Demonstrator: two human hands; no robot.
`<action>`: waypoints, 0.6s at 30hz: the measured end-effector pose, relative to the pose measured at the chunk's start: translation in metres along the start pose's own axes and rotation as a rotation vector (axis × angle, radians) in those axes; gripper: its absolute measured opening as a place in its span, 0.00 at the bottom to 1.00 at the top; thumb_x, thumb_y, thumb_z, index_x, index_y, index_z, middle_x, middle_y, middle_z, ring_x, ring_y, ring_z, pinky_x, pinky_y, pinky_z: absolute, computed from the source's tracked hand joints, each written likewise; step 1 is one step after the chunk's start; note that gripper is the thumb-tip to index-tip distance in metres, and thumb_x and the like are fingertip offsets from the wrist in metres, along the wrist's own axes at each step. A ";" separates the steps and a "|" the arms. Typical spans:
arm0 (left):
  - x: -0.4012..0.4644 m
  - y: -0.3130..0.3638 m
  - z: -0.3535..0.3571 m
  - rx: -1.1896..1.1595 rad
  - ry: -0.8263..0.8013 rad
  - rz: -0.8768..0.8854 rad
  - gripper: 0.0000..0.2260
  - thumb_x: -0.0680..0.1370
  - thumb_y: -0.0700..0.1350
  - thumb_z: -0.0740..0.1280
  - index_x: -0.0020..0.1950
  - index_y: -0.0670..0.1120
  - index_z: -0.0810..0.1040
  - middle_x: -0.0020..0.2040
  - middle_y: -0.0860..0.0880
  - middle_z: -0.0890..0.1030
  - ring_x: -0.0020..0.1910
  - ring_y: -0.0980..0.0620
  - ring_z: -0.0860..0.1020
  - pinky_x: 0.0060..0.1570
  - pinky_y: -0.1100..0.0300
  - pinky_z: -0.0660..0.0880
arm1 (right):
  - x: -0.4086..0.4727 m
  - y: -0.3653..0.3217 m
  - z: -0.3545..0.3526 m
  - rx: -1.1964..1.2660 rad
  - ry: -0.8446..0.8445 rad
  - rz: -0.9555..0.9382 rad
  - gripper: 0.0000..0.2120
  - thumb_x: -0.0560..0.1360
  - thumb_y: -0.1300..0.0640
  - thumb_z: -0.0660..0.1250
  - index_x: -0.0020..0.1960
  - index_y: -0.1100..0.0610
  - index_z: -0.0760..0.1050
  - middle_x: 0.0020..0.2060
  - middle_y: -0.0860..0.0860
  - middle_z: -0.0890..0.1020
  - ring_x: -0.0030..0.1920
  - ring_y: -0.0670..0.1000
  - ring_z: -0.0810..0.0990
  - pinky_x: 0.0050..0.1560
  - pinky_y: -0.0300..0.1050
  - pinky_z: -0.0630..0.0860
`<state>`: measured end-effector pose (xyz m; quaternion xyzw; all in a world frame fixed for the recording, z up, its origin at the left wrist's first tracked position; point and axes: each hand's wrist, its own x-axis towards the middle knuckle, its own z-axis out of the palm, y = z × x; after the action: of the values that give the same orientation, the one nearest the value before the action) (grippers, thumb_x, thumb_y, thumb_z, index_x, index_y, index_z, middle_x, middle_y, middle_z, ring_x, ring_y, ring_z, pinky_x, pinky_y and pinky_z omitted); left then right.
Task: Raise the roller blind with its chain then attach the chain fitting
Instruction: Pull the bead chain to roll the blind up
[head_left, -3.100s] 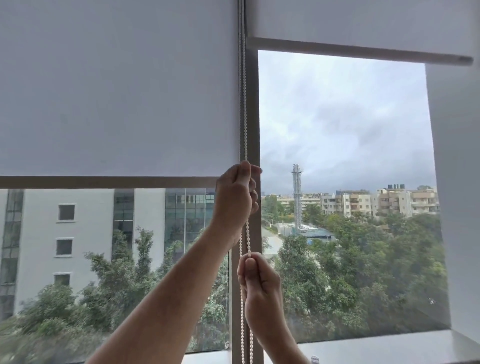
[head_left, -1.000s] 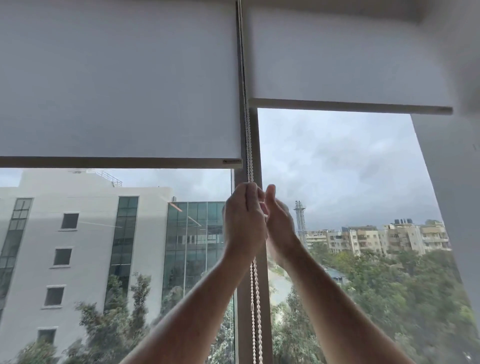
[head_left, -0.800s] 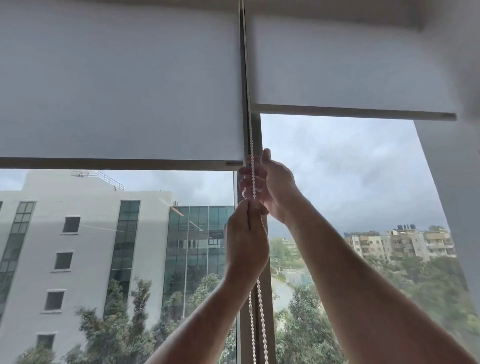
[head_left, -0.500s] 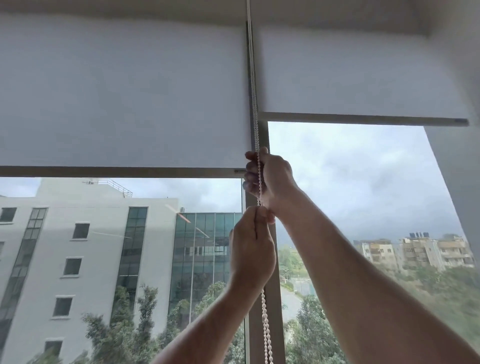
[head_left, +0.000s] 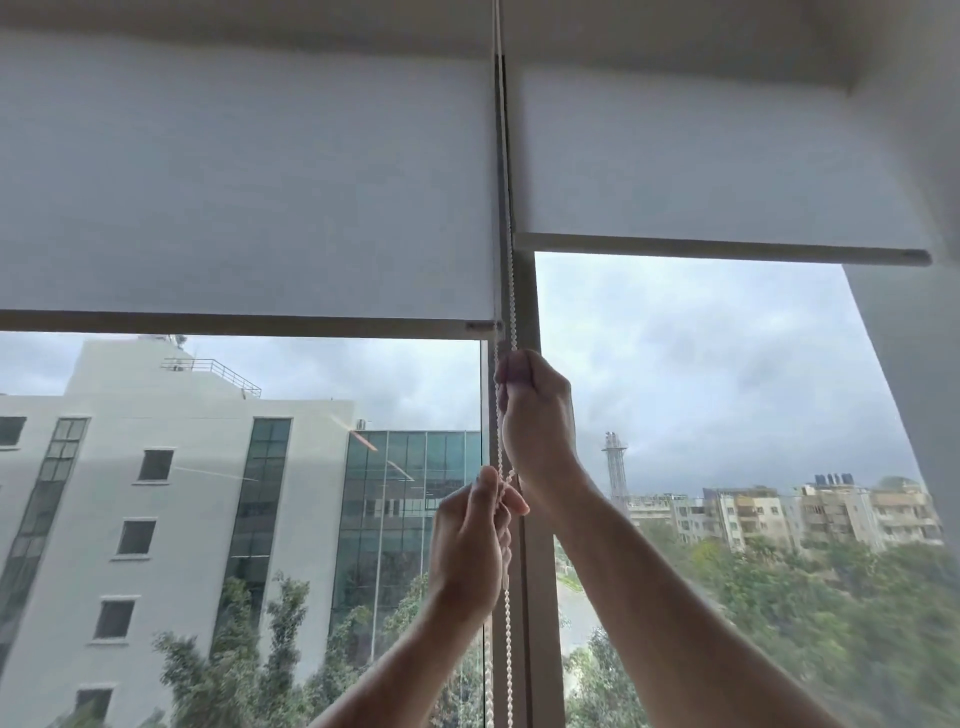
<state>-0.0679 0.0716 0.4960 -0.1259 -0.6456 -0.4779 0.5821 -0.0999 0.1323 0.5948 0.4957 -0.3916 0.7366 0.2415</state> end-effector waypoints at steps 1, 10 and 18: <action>0.007 0.003 -0.002 0.016 0.034 -0.014 0.24 0.85 0.50 0.54 0.32 0.49 0.79 0.20 0.53 0.68 0.18 0.57 0.64 0.25 0.60 0.64 | -0.004 0.003 -0.003 -0.026 0.009 -0.029 0.17 0.75 0.62 0.56 0.32 0.47 0.73 0.21 0.42 0.70 0.24 0.42 0.63 0.25 0.39 0.60; 0.087 0.090 0.014 0.045 -0.069 0.021 0.18 0.84 0.54 0.57 0.52 0.41 0.77 0.39 0.45 0.79 0.39 0.49 0.77 0.38 0.57 0.77 | -0.051 0.031 -0.016 -0.064 -0.040 -0.097 0.16 0.81 0.50 0.55 0.34 0.50 0.69 0.25 0.43 0.67 0.27 0.45 0.62 0.30 0.42 0.59; 0.109 0.111 0.042 -0.134 0.070 -0.182 0.18 0.84 0.50 0.59 0.39 0.45 0.80 0.26 0.52 0.68 0.21 0.56 0.64 0.21 0.66 0.59 | -0.073 0.033 -0.018 -0.134 -0.082 -0.136 0.16 0.83 0.53 0.55 0.36 0.52 0.68 0.25 0.43 0.68 0.27 0.42 0.62 0.27 0.36 0.59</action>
<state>-0.0462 0.1173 0.6483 -0.0886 -0.6002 -0.5749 0.5490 -0.1056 0.1306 0.5133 0.5338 -0.4149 0.6697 0.3074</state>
